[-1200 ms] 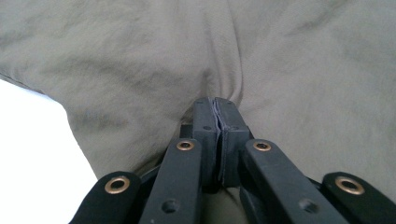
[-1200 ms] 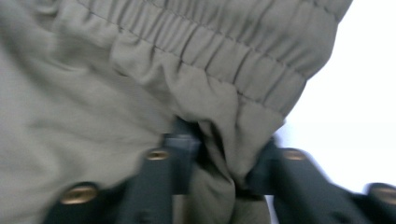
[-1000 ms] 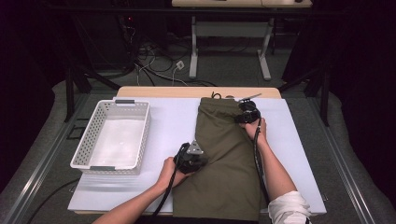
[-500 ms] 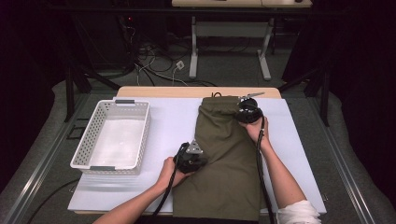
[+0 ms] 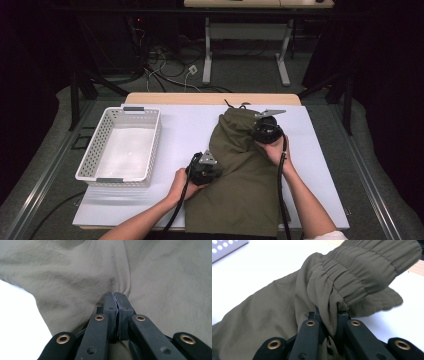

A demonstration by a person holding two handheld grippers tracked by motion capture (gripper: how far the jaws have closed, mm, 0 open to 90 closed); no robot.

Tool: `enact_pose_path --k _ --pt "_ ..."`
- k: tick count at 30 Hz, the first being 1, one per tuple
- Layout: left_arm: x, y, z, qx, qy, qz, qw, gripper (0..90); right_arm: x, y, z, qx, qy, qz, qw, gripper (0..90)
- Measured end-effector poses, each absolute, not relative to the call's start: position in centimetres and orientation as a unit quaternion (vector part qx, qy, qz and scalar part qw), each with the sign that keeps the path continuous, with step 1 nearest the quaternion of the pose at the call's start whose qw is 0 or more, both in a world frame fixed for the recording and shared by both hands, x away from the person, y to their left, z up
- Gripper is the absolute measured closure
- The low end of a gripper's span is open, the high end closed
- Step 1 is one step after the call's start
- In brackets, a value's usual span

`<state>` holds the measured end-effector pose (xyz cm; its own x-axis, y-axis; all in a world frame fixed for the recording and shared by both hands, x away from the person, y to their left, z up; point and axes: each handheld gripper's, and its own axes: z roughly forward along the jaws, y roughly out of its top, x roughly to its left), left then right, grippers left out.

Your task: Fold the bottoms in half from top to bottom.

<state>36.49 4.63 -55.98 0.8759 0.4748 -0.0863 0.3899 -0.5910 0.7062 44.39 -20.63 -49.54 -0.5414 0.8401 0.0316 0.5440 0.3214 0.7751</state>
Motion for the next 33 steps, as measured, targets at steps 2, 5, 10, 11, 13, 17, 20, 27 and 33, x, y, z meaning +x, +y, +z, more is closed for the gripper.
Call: enact_pose_path --k 2,5,10,11,13,17,20,27,33 --pt "36.5 4.6 -56.0 0.889 0.245 0.054 0.382 87.5 43.9 -20.6 -49.4 0.434 0.79 0.388 0.193 85.7" --pt "36.5 4.6 -56.0 0.889 0.245 0.054 0.382 87.5 43.2 -20.6 -49.3 0.428 0.793 0.389 0.192 85.7" --pt "36.6 4.6 -56.0 0.889 0.245 0.052 0.383 87.4 42.3 -20.7 -49.3 0.421 0.796 0.391 0.192 85.7" --pt "36.6 4.6 -56.0 0.889 0.245 0.052 0.383 87.4 42.1 -20.7 -49.3 0.418 0.796 0.395 0.19 85.7" --pt "36.6 4.7 -56.0 0.889 0.247 0.051 0.383 87.4 41.7 -20.6 -49.2 0.417 0.796 0.397 0.189 85.7" --pt "36.6 4.7 -56.0 0.889 0.247 0.051 0.383 87.4 40.8 -20.6 -48.8 0.402 0.8 0.403 0.19 85.7" --pt "36.5 4.6 -56.0 0.888 0.247 0.052 0.384 87.4 40.1 -20.7 -48.8 0.399 0.801 0.405 0.188 85.7" --pt "36.6 4.7 -56.0 0.888 0.246 0.048 0.385 87.4 38.6 -21.8 -49.8 0.412 0.801 0.402 0.165 85.6" --pt "36.6 4.7 -56.0 0.888 0.245 0.048 0.385 87.3 38.8 -23.3 -52.2 0.458 0.8 0.356 0.156 85.0"
